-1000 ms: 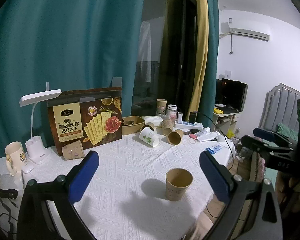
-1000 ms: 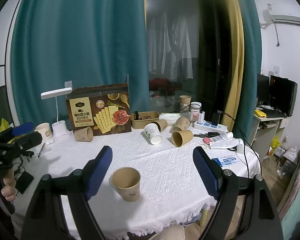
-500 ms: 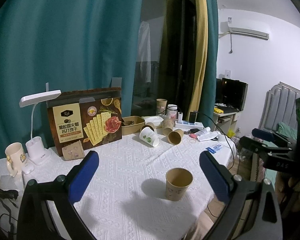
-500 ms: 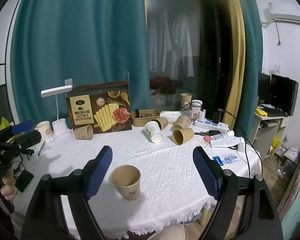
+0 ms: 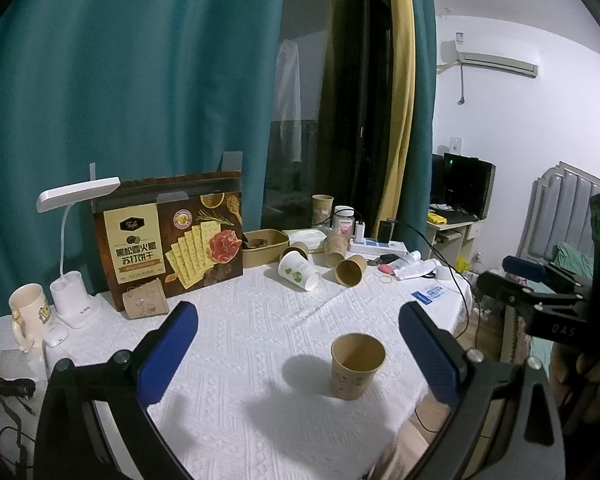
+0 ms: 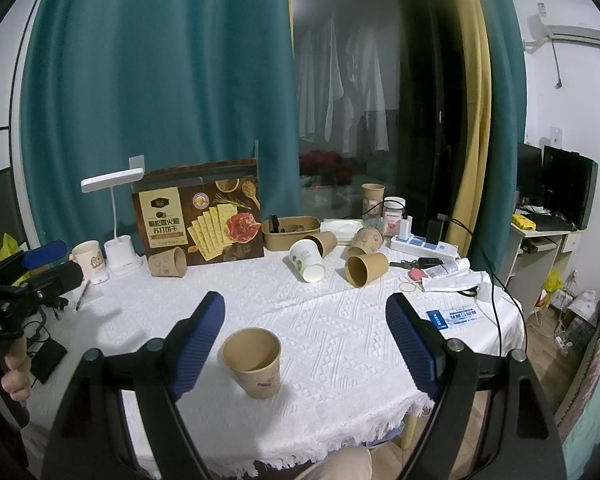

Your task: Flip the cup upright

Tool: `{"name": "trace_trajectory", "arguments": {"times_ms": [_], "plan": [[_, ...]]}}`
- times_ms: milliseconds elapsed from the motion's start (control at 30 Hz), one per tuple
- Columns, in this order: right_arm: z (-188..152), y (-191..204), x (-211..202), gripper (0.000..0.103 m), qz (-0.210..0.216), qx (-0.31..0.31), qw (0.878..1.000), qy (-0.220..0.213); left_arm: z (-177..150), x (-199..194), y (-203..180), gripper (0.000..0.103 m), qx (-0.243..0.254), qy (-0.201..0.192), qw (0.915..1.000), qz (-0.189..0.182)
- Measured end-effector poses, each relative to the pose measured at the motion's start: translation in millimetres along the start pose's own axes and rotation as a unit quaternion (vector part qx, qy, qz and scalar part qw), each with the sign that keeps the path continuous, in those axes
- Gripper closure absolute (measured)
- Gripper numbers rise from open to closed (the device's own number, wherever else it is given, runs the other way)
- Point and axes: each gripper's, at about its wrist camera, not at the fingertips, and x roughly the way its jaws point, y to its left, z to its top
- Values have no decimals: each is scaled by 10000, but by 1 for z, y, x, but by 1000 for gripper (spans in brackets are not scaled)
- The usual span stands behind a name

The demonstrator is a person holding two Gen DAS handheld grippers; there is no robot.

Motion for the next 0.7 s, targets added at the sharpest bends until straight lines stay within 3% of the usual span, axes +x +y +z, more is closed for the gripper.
{"name": "trace_trajectory", "arguments": {"times_ms": [700], "plan": [[0, -1, 2, 22, 9, 8, 10000, 5, 0, 0, -1, 2, 14, 11, 10000, -1]]}}
